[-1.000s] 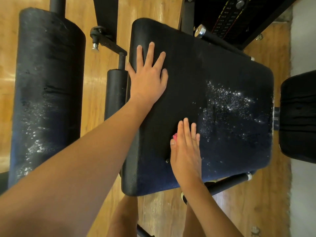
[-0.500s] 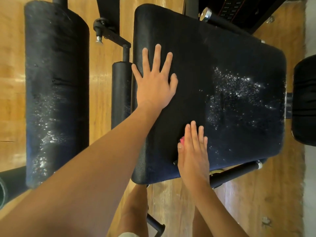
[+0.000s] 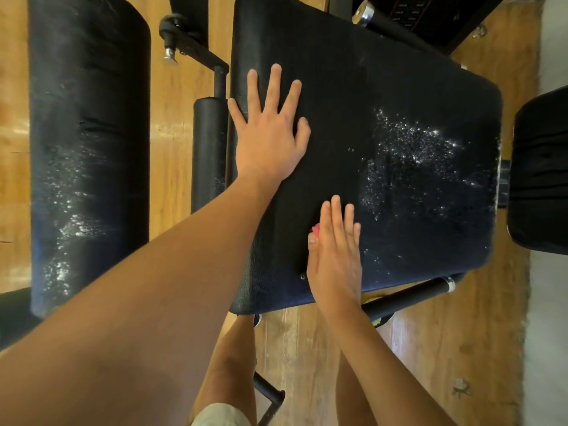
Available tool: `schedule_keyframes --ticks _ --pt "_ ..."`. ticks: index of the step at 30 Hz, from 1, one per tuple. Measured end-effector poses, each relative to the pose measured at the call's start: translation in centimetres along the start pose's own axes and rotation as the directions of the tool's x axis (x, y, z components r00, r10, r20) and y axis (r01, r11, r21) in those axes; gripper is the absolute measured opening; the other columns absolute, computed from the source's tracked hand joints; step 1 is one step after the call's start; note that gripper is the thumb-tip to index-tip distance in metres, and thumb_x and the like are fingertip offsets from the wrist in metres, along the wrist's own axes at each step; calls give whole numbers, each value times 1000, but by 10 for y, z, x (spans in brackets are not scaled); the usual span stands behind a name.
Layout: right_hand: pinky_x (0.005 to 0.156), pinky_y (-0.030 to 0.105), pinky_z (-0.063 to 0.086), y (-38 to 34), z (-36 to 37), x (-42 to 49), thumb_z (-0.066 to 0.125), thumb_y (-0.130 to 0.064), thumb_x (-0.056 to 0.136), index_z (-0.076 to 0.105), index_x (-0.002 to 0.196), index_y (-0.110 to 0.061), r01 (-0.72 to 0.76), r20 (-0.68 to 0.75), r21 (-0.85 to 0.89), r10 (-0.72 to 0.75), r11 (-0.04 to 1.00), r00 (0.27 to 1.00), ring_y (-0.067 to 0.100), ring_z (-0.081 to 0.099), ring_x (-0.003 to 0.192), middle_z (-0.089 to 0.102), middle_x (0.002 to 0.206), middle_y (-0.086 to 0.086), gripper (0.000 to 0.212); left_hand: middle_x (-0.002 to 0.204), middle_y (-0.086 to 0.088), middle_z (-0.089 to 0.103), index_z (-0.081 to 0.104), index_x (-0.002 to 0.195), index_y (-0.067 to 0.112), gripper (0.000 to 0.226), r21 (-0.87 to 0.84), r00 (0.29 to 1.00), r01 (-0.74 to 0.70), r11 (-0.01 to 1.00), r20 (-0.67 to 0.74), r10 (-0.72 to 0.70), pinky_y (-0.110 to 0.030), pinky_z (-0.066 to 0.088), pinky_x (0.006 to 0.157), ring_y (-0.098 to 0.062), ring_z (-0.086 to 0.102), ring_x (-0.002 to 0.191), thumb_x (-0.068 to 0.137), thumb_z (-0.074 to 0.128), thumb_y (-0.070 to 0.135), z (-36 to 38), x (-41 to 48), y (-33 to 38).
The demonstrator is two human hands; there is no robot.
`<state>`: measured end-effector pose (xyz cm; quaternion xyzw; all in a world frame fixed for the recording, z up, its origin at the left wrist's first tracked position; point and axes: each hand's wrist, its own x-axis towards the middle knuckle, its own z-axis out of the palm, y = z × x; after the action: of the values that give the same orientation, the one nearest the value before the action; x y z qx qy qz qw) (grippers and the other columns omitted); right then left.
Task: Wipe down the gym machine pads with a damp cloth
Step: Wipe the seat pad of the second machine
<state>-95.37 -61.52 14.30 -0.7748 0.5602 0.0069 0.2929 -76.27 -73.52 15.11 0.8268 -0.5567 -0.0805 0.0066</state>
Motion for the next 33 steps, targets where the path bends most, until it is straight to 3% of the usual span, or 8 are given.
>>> schedule_keyframes --ticks 5,12,18,25,33 --pt "126 45 14 2 7 -34 23 -31 109 18 157 -11 -8 -38 -7 8 1000 999 28 12 157 13 167 4 52 172 -3 6 22 162 31 61 -17 1000 3 1000 10 -3 -68 8 122 -35 -4 158 105 21 52 -2 -1 0" --pt "125 48 19 5 11 -44 23 -31 109 22 156 -10 17 -16 -32 -17 999 1000 29 15 155 18 166 6 52 172 -2 7 23 162 32 61 -6 1000 4 1000 6 -4 -68 8 122 -34 -3 158 104 21 52 -1 -1 0" --pt "126 46 14 5 5 -24 20 -32 110 18 157 -11 30 -37 -40 -32 999 999 27 11 157 13 167 5 52 172 -2 7 23 162 32 61 -16 1000 8 1000 0 -8 -67 7 122 -34 -3 158 104 21 53 0 1 1" --pt "127 38 6 11 11 -52 26 -29 109 26 155 -7 56 -33 -107 -60 993 998 33 24 153 25 165 11 52 172 -2 7 23 162 32 61 -34 1000 15 999 -3 -15 -67 6 123 -34 -3 158 104 21 52 0 -1 -1" --pt "123 42 12 14 2 -48 32 -27 106 36 152 -4 129 -6 -151 -132 980 991 35 31 149 35 161 14 52 172 -2 7 23 162 32 61 -40 1000 12 999 -2 -12 -67 8 122 -33 -4 158 104 21 52 -1 -2 -1"
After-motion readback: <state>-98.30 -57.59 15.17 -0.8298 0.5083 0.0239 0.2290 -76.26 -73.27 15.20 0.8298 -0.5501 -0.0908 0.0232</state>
